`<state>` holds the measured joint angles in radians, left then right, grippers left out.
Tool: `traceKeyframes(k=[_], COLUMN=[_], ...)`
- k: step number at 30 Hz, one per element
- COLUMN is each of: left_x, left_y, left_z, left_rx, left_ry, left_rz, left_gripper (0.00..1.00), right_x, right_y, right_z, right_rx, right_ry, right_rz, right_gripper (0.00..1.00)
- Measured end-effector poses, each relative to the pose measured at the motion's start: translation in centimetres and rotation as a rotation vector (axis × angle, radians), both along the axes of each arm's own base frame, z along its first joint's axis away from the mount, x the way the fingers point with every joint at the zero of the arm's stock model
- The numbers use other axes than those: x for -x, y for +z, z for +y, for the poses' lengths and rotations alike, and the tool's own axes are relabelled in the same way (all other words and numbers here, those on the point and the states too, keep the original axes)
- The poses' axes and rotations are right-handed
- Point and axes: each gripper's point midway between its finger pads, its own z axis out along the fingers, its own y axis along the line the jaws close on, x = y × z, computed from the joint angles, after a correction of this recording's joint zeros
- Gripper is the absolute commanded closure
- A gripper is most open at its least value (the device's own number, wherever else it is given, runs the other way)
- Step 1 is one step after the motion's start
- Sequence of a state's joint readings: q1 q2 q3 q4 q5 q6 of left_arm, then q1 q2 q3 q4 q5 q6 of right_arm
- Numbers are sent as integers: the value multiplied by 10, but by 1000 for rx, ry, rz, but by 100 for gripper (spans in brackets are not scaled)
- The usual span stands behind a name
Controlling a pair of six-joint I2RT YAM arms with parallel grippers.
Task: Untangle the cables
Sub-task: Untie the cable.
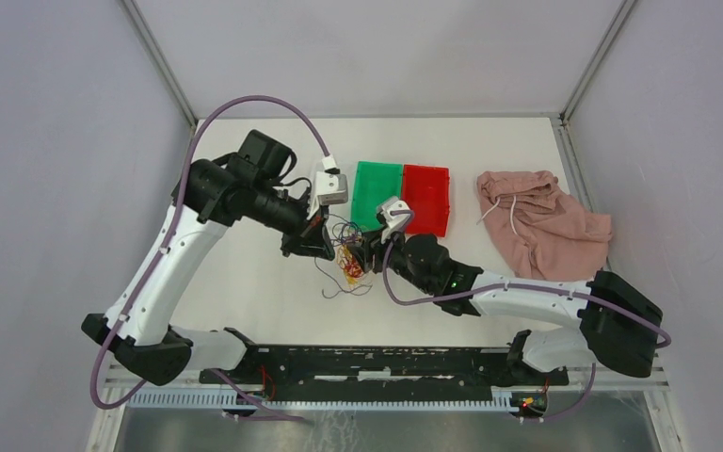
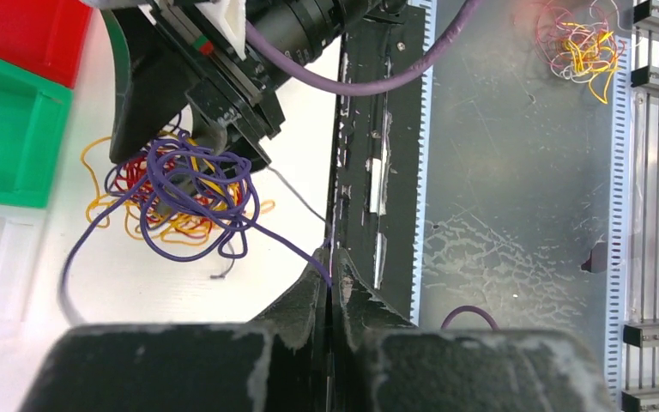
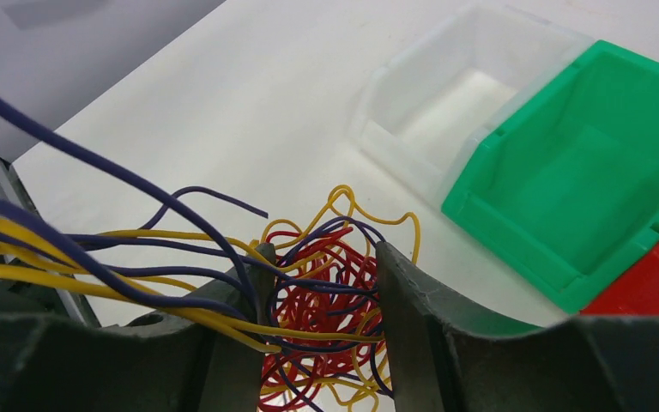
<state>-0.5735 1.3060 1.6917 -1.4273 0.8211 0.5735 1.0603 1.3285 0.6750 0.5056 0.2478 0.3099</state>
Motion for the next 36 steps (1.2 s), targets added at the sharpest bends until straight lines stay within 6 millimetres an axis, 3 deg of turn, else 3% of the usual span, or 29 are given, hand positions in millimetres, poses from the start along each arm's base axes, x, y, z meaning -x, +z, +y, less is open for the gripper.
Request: traceKeyframes(k=[7,14,19,23,27,30,36], left_x=[-1,-22,-51,-89,-125,-145,-157], left_y=[13,47,66,84,120,162,258], left_z=[3,16,35,55,68,78,106], left_rx=[4,-14,-93,-177,-183,-137,56], left_ry=[12,68,154,296,438,572,876], left_rz=[-43,-269,-469,-659,-868,-1024,-1300], left_gripper=[97,97,97,97,97,97,97], right_x=[-3,-6,-9,-7,-5,-4,-1], right_y=[-2,-47,-61,-73,-81,-93,-113], right_z=[-16,-54,-76,-86,-88,-89,-94], right_rx=[5,90,106,124,129,148,180], right_ry=[-54,-141,-198,-221,-224,-229,-241], right_rz=[-3,53,72,93,113,138,182], right_gripper=[54,54,52,53,55,56,51])
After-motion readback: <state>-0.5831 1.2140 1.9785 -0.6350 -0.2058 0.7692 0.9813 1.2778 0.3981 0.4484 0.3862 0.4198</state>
